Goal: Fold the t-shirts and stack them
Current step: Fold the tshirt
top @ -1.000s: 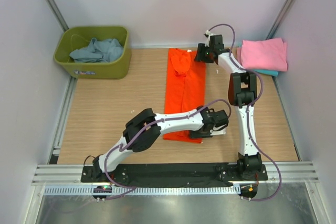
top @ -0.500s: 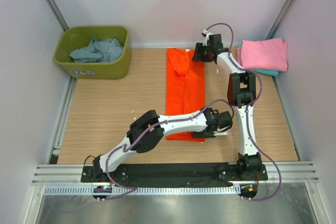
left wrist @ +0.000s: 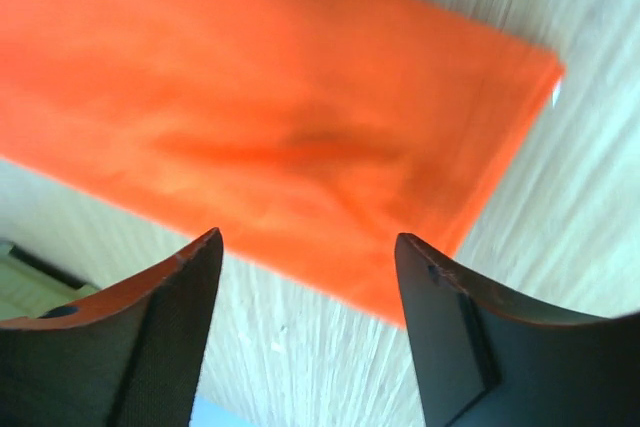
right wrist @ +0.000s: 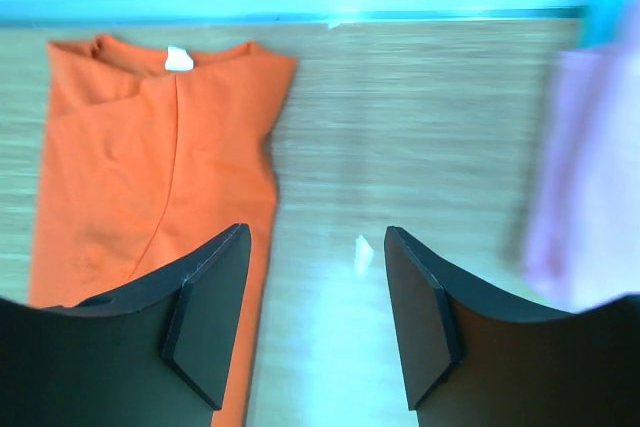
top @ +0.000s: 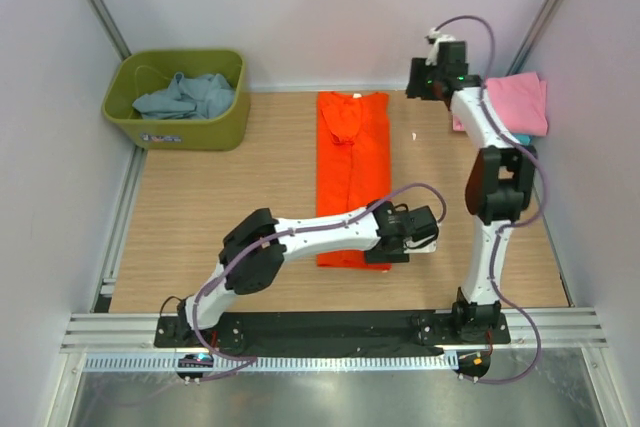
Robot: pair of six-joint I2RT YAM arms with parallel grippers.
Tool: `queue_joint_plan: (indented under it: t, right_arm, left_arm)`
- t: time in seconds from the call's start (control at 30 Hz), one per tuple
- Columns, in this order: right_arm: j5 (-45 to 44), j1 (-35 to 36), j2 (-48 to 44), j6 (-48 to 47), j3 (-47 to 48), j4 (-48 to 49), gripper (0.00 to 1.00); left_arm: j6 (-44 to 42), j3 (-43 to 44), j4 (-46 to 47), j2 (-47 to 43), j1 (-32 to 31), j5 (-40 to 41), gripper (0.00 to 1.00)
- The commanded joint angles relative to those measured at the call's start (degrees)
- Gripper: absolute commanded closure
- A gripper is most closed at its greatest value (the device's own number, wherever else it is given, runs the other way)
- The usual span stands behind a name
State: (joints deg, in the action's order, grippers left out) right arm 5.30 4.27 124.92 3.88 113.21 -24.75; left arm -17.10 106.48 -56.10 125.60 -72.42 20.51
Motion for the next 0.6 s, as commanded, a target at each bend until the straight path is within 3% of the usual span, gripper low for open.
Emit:
queue_joint_plan:
  t: [0.0, 0.23, 0.43, 0.57]
  right_arm:
    - [-0.6, -2.9, -14.9, 3.5, -6.6, -1.6, 0.38]
    - [13.9, -3.5, -29.4, 10.5, -22.7, -19.7, 0.38]
    - [21.7, -3.6, -38.5, 22.9, -40.5, -20.8, 0.38]
    - [23.4, -2.4, -48.8, 31.3, -53.5, -16.5, 0.38]
  left_arm:
    - [-0.2, -0.8, 0.7, -11.6, 0.3, 0.1, 0.28]
    - [11.5, -5.3, 0.4, -22.8, 9.0, 2.0, 0.23]
    - [26.2, -4.5, -1.6, -27.6, 21.1, -11.5, 0.26]
    - [32.5, -11.3, -1.1, -31.2, 22.5, -24.9, 0.27]
